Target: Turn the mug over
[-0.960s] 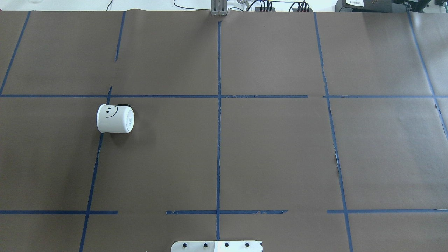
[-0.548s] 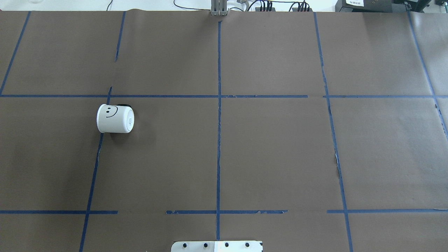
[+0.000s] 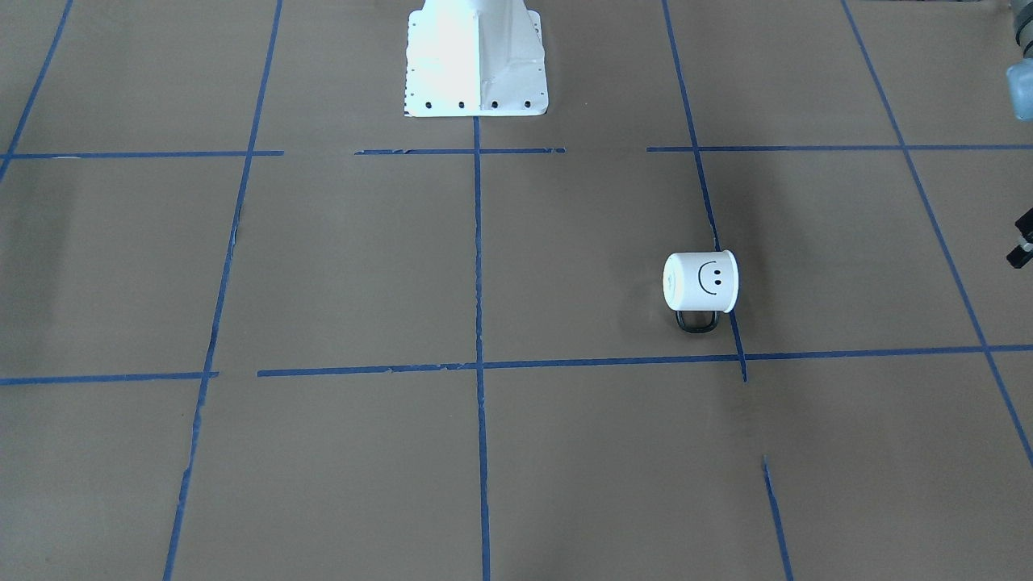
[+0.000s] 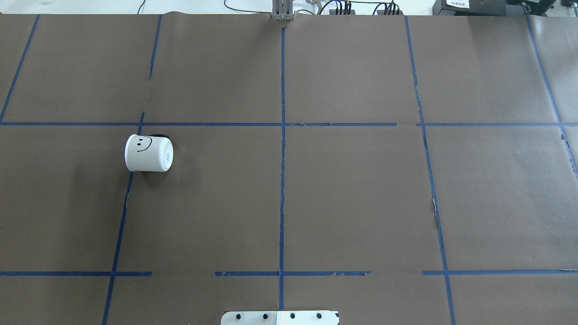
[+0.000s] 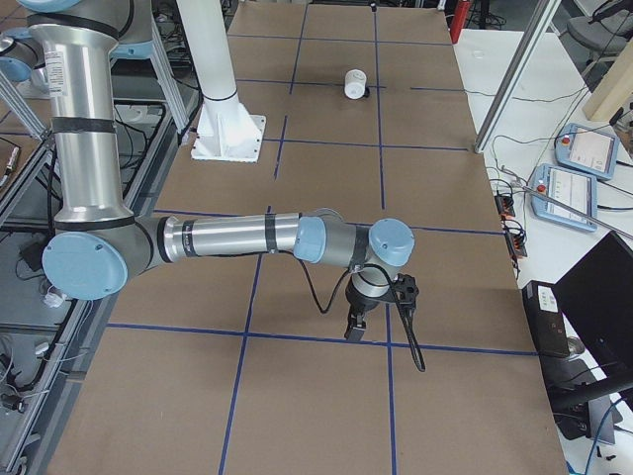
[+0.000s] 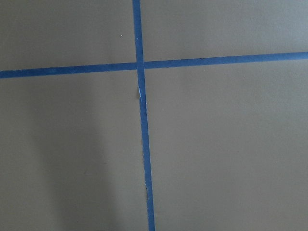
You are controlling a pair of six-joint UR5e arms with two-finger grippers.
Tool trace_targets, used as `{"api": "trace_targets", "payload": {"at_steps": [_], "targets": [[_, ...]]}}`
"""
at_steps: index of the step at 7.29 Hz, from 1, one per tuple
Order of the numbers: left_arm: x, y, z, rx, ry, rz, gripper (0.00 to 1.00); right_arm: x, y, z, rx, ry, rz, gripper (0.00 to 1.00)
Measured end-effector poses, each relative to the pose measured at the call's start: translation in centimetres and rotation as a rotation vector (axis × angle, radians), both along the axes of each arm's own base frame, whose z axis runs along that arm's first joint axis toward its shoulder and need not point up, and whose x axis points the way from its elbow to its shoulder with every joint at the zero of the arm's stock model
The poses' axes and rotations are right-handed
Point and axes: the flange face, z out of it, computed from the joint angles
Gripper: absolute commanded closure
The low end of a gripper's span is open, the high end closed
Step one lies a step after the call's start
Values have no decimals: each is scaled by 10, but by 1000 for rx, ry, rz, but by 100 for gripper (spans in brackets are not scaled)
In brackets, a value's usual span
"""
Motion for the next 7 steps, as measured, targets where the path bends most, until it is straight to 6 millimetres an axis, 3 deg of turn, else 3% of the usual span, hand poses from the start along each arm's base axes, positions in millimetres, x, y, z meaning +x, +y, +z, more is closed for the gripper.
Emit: {"api": "trace_targets", "payload": {"at_steps": [2,3,5,7], "targets": [[62,-10,-14,-56,148,-26,0,0,0,0,0,0,0,0],[85,-10,-9,-64,210,-23,0,0,0,0,1,0,0,0],[120,-2,-4,-78,309,-3,0,0,0,0,1,0,0,0],[154,11,-14,-131,421,-10,0,0,0,0,1,0,0,0]]}}
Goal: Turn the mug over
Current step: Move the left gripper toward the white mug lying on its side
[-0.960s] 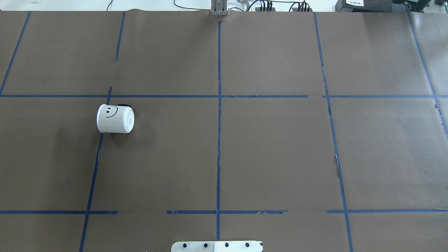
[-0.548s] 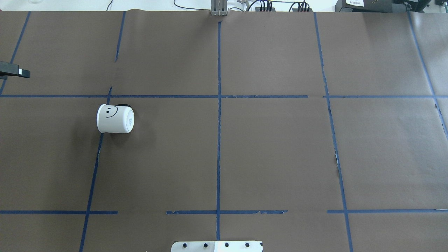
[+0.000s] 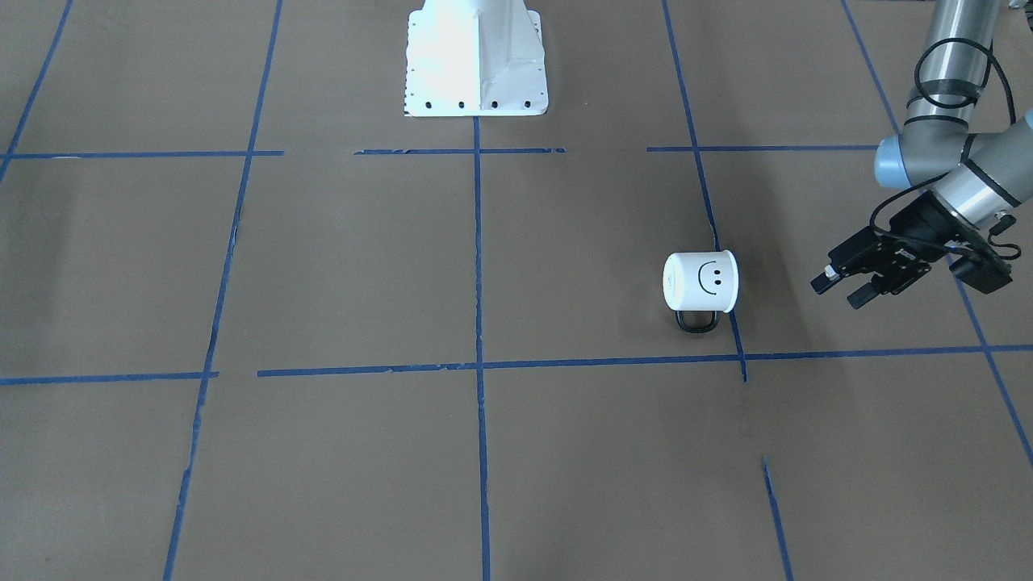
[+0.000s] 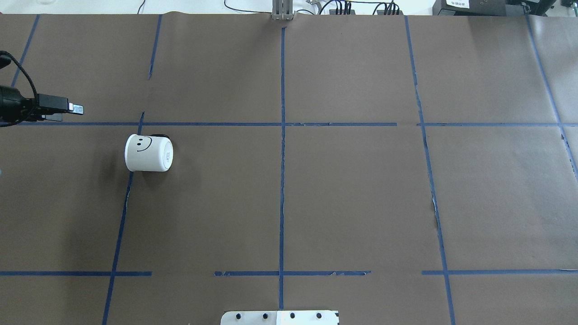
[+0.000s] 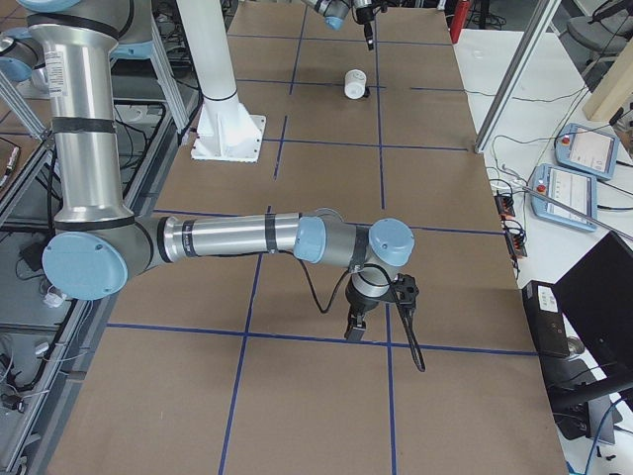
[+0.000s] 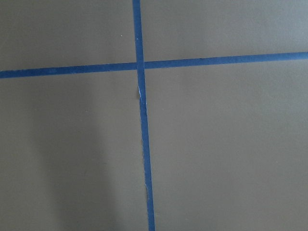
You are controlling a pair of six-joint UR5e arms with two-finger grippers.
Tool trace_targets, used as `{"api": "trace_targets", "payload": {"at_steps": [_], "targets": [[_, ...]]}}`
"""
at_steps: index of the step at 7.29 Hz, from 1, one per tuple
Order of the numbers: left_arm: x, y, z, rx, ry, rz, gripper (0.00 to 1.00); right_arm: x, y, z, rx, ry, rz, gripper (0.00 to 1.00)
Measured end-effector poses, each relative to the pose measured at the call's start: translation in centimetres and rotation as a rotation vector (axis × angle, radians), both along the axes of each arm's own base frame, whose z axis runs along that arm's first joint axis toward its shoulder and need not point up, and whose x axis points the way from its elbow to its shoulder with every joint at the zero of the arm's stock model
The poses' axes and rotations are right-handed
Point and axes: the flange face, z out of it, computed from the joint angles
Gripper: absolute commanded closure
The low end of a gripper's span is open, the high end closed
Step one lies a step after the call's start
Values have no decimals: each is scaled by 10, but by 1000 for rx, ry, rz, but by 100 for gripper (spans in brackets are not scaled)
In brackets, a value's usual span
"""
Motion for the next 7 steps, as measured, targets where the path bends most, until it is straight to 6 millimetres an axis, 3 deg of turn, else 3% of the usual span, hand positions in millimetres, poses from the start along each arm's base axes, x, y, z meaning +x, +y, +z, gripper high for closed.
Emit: {"api": "trace_targets", "payload": {"at_steps": [3,7], "targets": [[66,19,-27,-86,147,-41,0,0,1,1,-1,0,0,0],[99,30,-41,-138,223,-35,0,0,0,0,-1,0,0,0]]}}
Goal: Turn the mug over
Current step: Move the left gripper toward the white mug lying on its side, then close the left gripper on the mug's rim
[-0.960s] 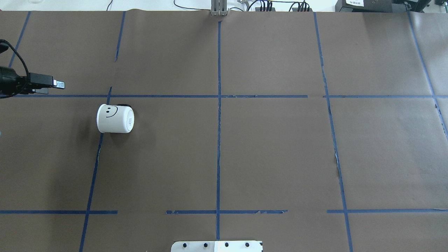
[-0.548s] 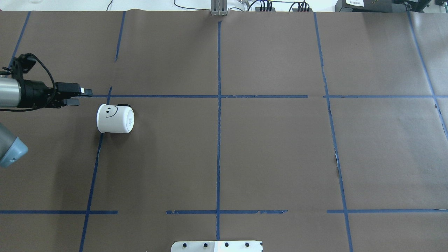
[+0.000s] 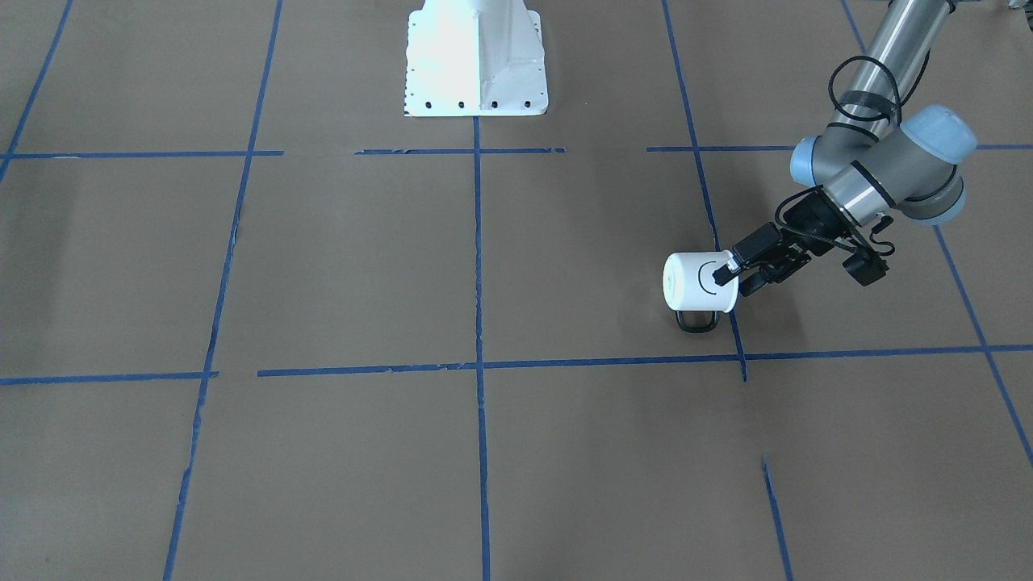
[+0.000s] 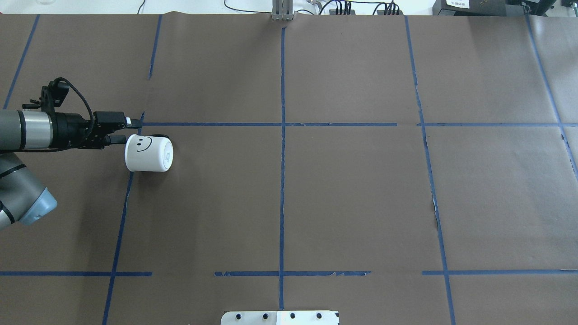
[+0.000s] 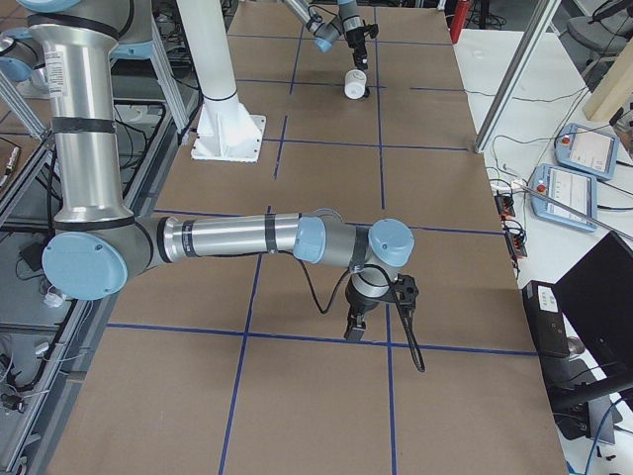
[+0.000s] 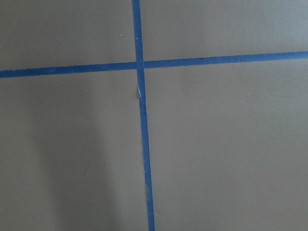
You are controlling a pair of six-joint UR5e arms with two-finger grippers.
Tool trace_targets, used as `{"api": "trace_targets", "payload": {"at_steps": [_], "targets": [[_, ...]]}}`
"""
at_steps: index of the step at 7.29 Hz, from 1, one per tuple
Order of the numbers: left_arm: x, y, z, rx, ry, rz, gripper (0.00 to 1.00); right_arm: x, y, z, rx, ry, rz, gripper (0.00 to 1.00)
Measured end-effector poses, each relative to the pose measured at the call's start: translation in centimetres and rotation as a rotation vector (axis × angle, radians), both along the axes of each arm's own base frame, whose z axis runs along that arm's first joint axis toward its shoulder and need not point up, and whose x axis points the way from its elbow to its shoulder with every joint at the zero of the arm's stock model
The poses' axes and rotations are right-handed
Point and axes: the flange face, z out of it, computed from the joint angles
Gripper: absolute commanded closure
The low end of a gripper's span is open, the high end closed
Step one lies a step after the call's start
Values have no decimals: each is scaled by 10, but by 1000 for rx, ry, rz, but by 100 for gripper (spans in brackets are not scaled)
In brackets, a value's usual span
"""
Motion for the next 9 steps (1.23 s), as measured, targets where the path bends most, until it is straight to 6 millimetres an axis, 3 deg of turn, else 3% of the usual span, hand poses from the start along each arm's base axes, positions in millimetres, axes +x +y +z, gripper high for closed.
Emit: {"api": "trace_targets", "payload": {"at_steps": [3,6,7,9], "targets": [[9,5,-2,-7,5,16,18,0,0,0,0,0,0,0],[13,8,-4,-5,10,27,21,0,0,0,0,0,0,0],[14,10,-5,-4,11,31,32,0,0,0,0,0,0,0],[16,11,-6,-3,12,36,69,0,0,0,0,0,0,0]]}}
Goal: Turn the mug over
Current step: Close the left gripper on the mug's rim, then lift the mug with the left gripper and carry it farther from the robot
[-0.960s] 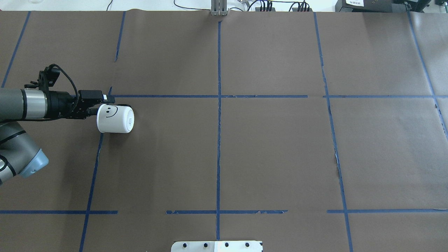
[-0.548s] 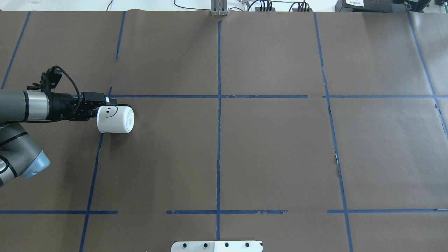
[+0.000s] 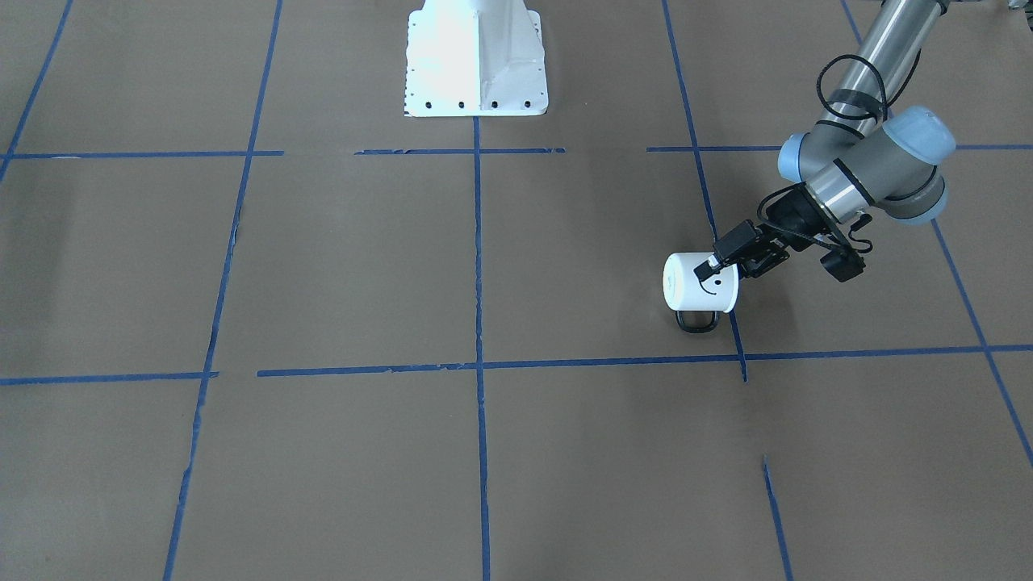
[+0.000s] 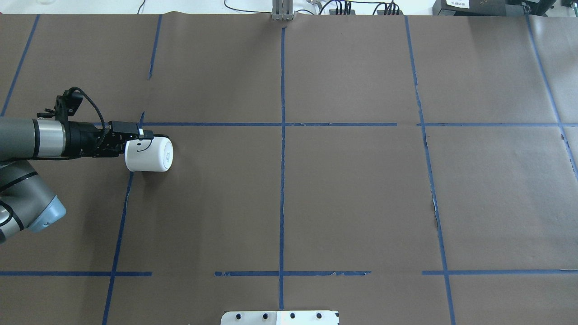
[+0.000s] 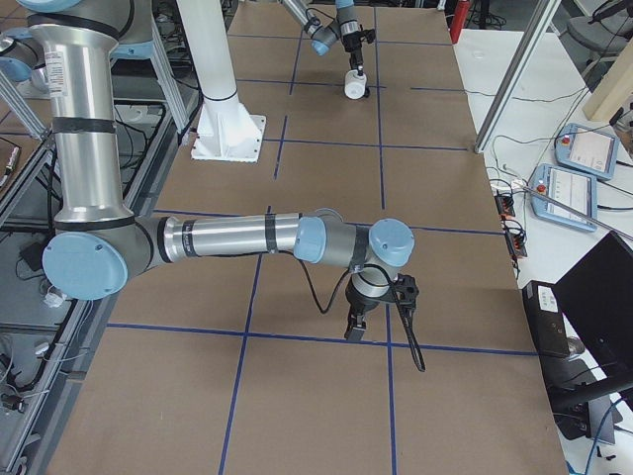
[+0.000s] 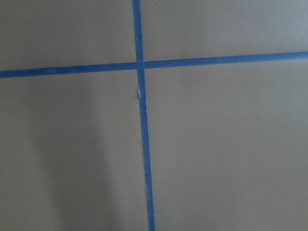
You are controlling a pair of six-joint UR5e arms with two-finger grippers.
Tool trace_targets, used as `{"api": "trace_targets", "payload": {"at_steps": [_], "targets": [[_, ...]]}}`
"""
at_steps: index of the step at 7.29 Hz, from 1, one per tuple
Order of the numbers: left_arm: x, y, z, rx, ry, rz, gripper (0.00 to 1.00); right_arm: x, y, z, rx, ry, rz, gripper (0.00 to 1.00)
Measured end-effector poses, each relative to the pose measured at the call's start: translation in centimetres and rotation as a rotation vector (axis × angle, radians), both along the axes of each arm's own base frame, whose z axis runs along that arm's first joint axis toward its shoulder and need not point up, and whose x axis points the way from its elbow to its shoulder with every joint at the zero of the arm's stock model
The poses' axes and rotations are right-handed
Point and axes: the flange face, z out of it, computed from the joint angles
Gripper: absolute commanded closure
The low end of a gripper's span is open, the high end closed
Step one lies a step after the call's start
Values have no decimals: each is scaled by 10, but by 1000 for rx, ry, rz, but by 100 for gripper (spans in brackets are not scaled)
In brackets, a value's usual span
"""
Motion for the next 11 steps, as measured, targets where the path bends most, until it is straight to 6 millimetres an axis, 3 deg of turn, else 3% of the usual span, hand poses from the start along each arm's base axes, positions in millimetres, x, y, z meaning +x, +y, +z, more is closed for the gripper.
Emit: {"api": "trace_targets", "payload": {"at_steps": [1,2,4,8,11], "targets": [[0,0,-1,1,1,1,93,0,0,0,0,0,0,0],[0,1,-4,4,7,3,100,0,0,0,-1,0,0,0],[-2,4,-22,-25,47,10,100,0,0,0,-1,0,0,0],[8,8,-90,-142,141,144,100,0,0,0,0,0,0,0],[28,-13,-157,-185,107,143,100,0,0,0,0,0,0,0]]}}
